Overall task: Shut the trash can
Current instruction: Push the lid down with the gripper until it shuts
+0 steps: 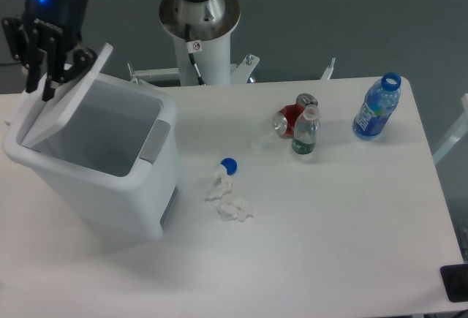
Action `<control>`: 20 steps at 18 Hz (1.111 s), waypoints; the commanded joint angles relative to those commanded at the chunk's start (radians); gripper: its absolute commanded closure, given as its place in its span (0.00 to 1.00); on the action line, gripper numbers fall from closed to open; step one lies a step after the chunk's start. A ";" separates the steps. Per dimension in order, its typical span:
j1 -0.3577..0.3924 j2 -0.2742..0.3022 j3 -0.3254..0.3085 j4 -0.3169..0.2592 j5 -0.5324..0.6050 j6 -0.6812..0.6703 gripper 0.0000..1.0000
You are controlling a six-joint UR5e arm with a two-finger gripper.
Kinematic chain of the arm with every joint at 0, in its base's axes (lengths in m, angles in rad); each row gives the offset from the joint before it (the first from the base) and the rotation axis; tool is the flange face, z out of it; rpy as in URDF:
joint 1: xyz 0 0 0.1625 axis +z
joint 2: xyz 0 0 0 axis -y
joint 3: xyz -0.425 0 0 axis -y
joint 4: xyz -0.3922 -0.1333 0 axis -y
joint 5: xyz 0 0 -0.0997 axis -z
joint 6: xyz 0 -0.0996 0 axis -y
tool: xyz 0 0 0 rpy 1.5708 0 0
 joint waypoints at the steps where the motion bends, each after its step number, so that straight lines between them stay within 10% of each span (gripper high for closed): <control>1: 0.015 0.000 0.000 0.000 0.000 0.009 0.67; 20: 0.120 0.000 -0.002 -0.002 0.064 0.064 0.67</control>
